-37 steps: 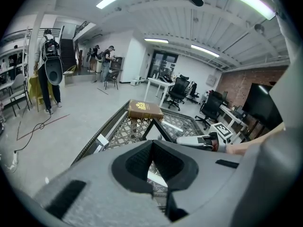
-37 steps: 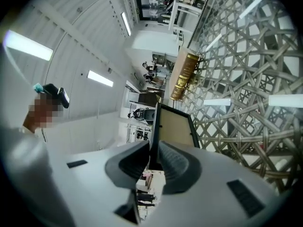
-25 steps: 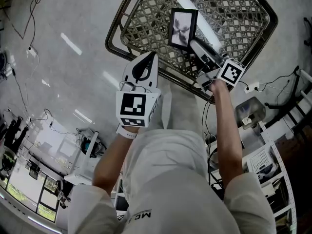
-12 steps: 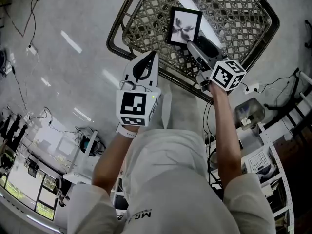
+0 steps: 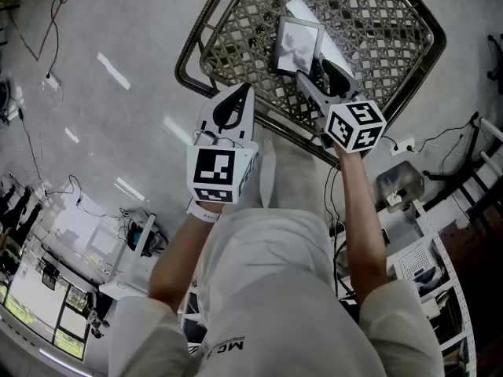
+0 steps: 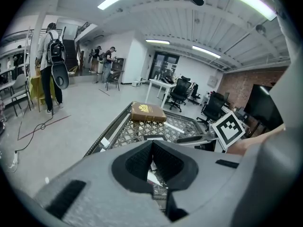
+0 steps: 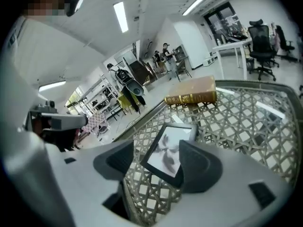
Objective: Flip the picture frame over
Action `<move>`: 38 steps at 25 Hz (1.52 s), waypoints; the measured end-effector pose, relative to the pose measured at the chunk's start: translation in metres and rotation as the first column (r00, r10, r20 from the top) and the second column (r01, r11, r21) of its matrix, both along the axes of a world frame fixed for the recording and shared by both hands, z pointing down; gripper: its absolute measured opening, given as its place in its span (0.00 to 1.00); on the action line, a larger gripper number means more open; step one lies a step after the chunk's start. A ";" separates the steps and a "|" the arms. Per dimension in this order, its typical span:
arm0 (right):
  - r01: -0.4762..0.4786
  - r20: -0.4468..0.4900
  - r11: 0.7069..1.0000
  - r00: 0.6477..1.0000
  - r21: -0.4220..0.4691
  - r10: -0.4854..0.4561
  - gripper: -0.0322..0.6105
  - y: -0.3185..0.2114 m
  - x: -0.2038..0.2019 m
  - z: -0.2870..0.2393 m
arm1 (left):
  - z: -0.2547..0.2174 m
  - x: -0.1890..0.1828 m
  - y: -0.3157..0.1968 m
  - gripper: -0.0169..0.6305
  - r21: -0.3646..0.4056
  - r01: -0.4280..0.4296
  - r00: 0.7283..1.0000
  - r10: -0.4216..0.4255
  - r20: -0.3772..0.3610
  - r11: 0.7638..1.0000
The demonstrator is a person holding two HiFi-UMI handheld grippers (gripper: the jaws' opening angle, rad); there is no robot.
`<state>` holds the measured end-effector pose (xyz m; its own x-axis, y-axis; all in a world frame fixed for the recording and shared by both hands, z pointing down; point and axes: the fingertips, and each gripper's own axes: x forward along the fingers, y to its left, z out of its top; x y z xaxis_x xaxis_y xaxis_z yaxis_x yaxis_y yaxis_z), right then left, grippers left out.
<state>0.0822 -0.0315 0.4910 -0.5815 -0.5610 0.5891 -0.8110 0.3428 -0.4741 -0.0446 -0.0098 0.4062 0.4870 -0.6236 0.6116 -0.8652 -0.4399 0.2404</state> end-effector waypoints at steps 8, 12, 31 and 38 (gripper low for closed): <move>0.072 -0.176 0.993 0.983 0.098 -0.053 0.47 0.003 -0.006 -0.028 | -0.019 -0.003 -0.004 0.06 0.039 0.007 1.000 -0.006 -0.012 0.999; 0.078 -0.211 0.988 0.976 0.136 -0.048 0.36 0.007 -0.010 -0.049 | -0.033 -0.006 -0.004 0.06 0.055 0.007 1.000 -0.006 -0.015 0.998; 0.050 -0.225 0.940 0.974 0.337 0.029 0.11 0.012 -0.016 -0.185 | -0.119 -0.005 0.008 0.06 0.157 0.015 0.999 -0.008 -0.048 0.987; 0.035 -0.218 0.913 0.974 0.407 0.059 0.10 0.008 -0.013 -0.226 | -0.152 -0.003 0.012 0.06 0.204 0.007 0.998 0.006 -0.062 0.979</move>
<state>0.0687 -0.0238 0.2647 -0.4548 -0.7847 0.4212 -0.8837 0.4562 -0.1042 -0.0473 0.0025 0.2541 0.5195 -0.7327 0.4397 -0.8518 -0.4846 0.1989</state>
